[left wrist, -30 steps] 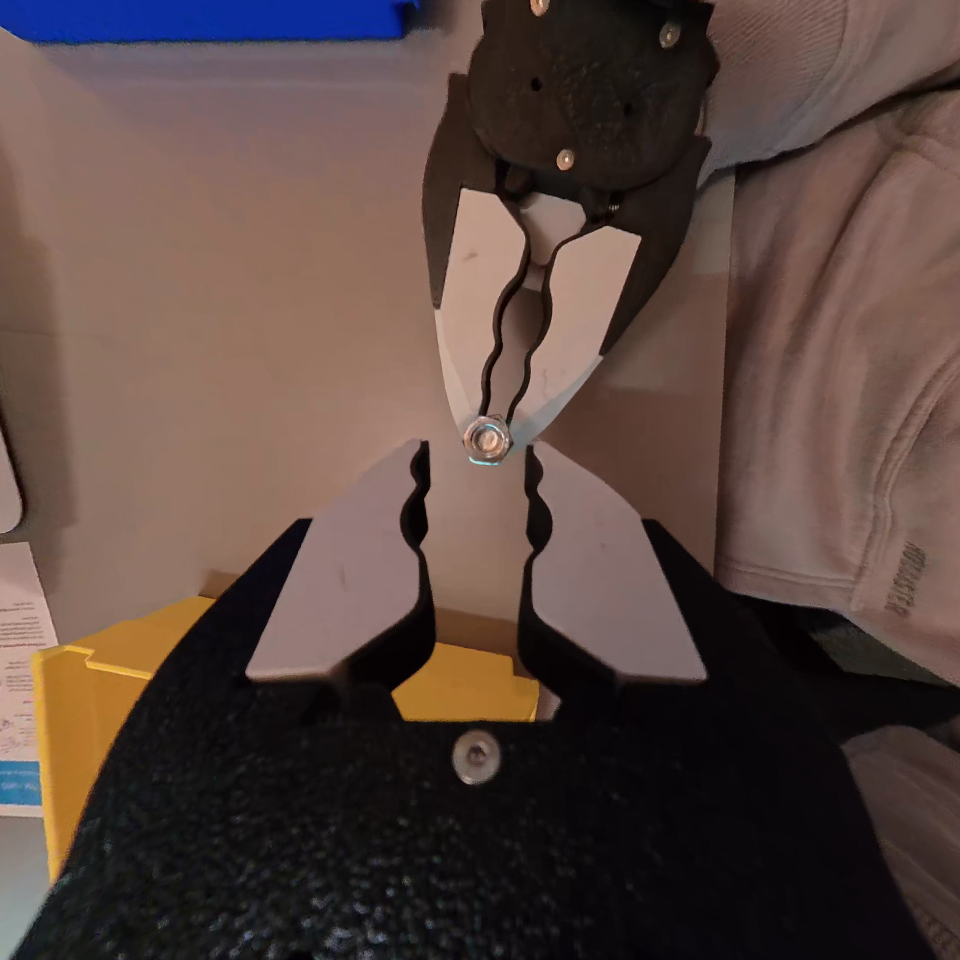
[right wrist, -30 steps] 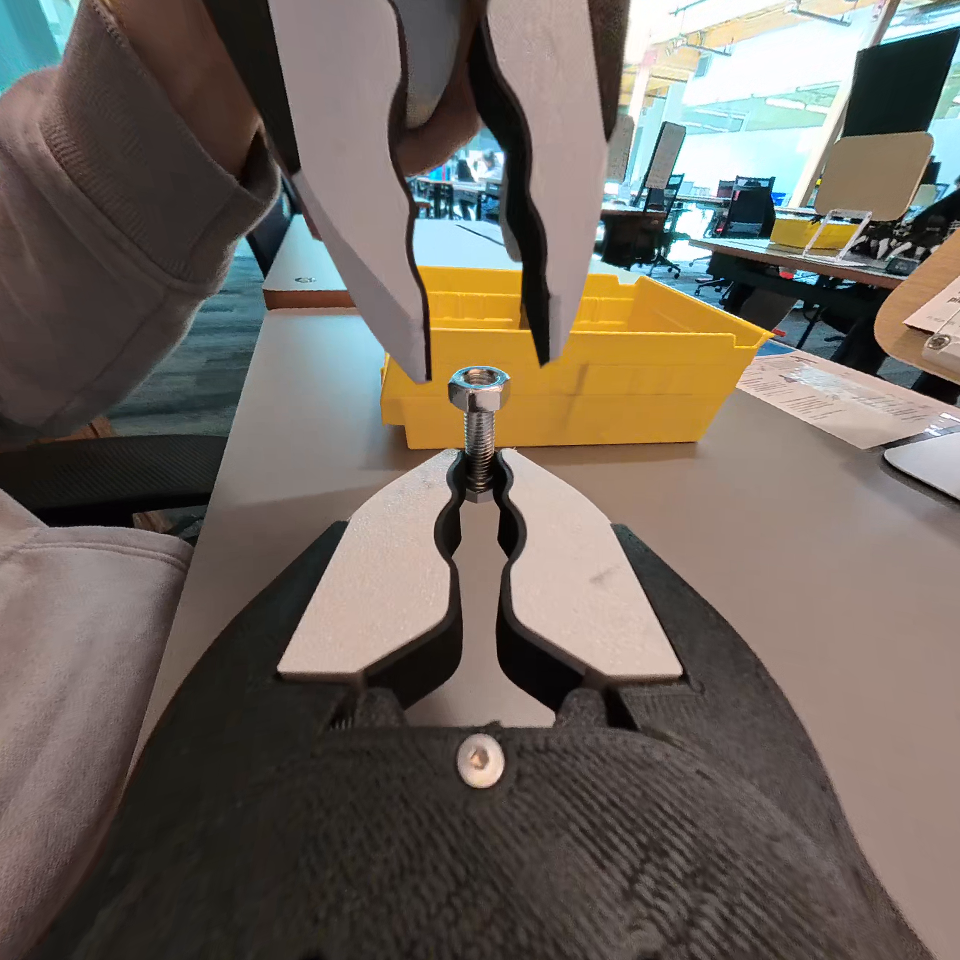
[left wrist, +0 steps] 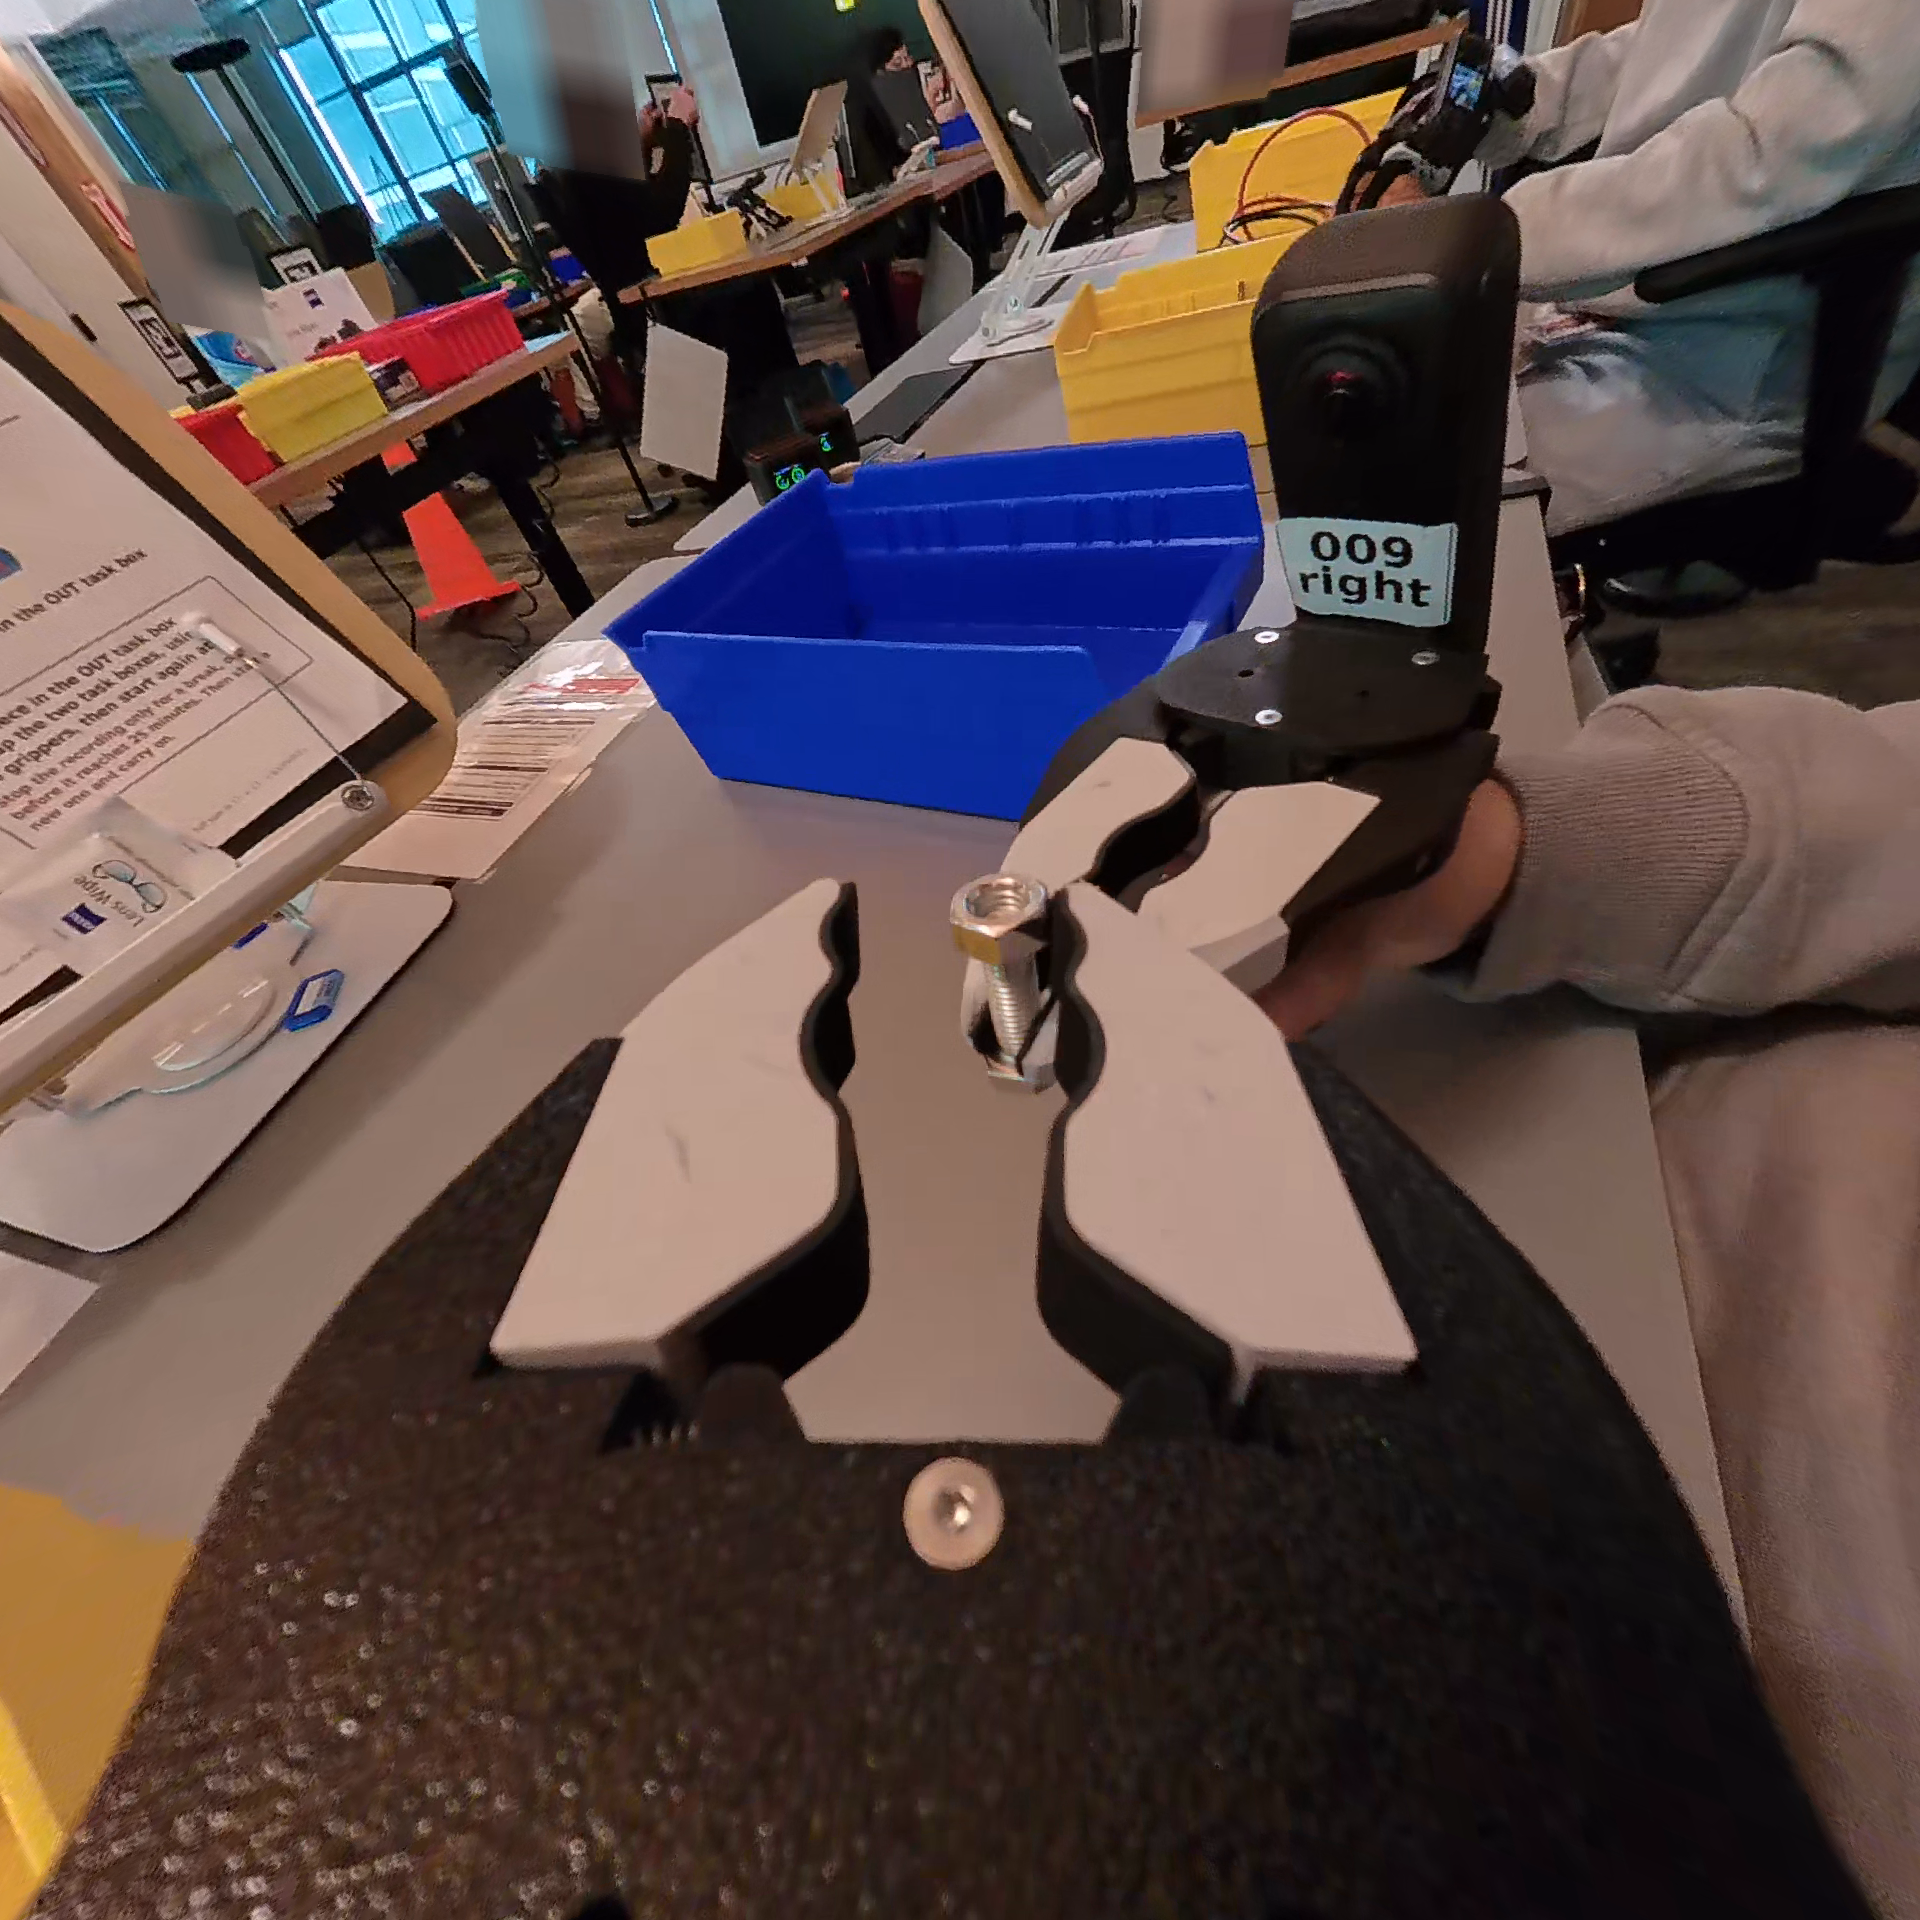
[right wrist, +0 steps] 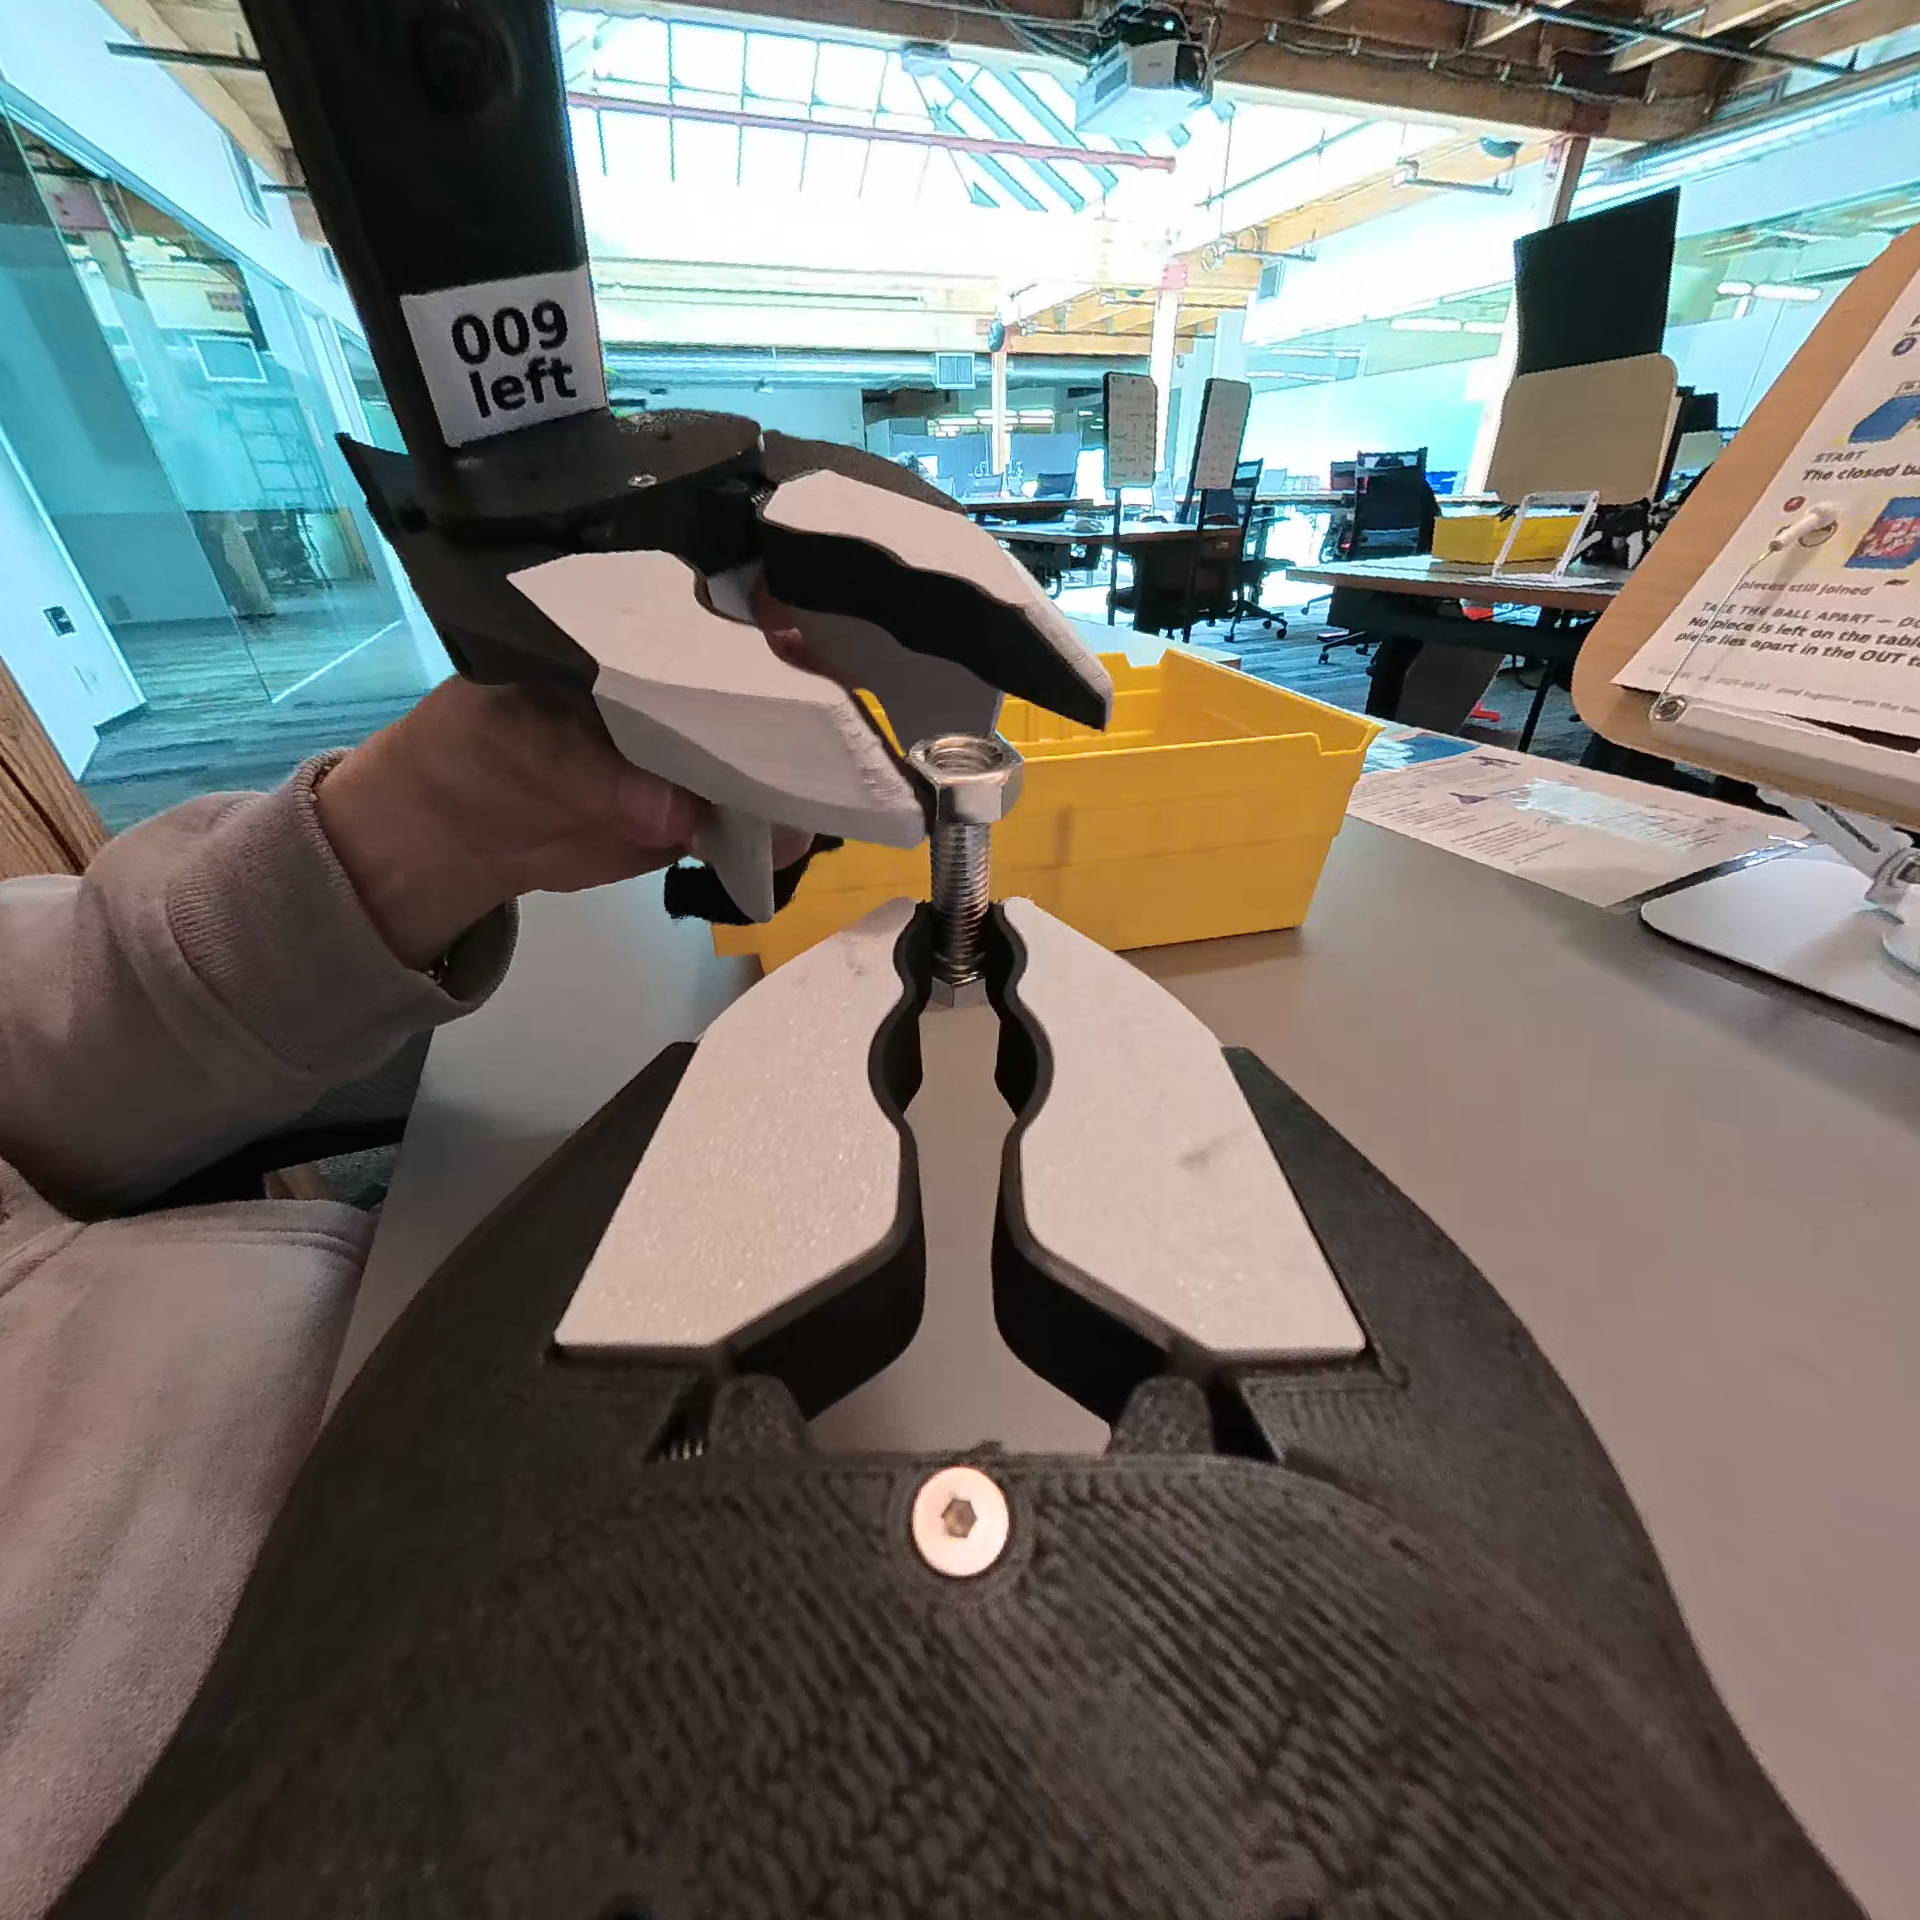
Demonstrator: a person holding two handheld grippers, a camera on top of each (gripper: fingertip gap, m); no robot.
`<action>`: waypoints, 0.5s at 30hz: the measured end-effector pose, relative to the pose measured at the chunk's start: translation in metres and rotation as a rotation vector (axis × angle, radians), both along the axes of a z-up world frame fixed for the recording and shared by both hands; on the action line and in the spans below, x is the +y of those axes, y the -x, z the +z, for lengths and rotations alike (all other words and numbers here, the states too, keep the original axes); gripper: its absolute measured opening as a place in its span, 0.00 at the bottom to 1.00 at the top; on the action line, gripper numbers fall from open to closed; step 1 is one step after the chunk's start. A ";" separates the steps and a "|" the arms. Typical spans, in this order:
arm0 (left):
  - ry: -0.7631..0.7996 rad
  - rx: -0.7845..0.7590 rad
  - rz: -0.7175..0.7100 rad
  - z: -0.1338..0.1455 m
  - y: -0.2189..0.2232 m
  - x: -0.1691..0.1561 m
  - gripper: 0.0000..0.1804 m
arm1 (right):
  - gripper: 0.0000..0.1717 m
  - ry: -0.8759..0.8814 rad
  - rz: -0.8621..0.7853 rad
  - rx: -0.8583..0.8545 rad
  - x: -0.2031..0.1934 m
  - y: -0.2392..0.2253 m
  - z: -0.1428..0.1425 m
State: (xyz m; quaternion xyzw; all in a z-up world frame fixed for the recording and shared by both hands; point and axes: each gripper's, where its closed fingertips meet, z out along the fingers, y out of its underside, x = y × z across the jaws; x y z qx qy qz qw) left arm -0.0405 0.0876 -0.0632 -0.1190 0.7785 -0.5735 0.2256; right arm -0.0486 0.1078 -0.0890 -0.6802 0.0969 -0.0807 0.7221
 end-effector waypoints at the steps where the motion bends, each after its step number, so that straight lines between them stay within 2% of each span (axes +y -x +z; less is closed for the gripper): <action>1: 0.003 0.004 -0.004 0.000 0.000 0.000 0.18 | 0.05 0.000 0.000 0.000 0.000 0.000 0.000; 15: 0.033 0.045 0.001 0.000 -0.004 0.010 0.18 | 0.05 -0.008 -0.012 0.014 -0.005 -0.005 -0.001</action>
